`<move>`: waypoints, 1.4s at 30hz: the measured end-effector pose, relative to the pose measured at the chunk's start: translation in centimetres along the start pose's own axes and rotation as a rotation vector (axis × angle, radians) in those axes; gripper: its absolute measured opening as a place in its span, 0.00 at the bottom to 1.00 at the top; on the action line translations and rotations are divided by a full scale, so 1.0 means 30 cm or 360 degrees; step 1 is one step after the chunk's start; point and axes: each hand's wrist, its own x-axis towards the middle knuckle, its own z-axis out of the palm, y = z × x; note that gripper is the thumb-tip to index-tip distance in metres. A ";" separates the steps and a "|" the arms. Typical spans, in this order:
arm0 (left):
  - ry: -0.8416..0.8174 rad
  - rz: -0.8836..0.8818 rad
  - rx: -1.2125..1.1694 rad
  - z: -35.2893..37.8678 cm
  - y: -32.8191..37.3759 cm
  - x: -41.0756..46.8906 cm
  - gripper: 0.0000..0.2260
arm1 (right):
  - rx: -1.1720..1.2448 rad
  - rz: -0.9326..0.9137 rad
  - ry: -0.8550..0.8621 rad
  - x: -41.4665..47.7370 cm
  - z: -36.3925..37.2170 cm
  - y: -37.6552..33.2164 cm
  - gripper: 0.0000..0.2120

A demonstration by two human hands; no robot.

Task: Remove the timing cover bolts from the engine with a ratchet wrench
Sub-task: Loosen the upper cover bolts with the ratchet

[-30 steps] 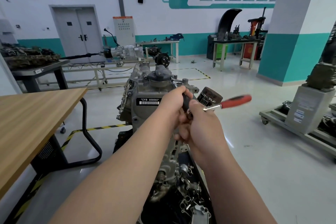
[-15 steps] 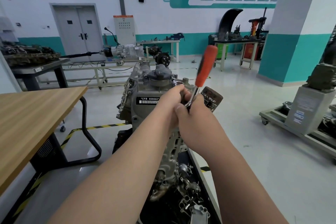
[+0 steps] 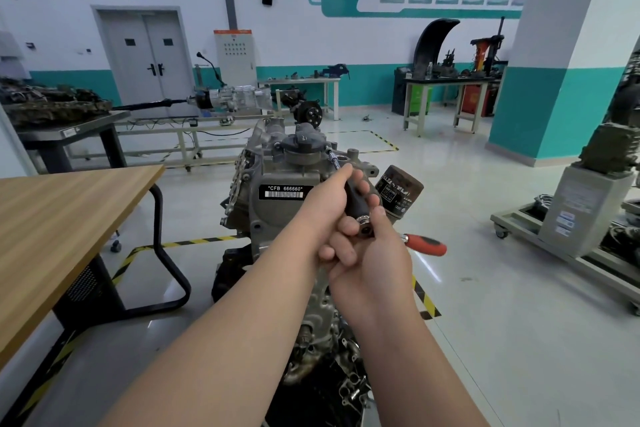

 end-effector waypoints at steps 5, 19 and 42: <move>0.0005 0.0013 0.0080 -0.008 0.003 0.010 0.10 | 0.0065 0.0097 0.0007 -0.004 0.000 0.008 0.14; 0.0175 -0.0006 0.0083 0.019 0.034 -0.005 0.13 | -0.2188 -0.0586 0.0241 0.023 -0.007 -0.052 0.15; -0.0078 -0.0147 -0.0161 -0.011 0.018 -0.029 0.14 | -0.0777 -0.0171 0.0230 0.006 0.029 0.009 0.11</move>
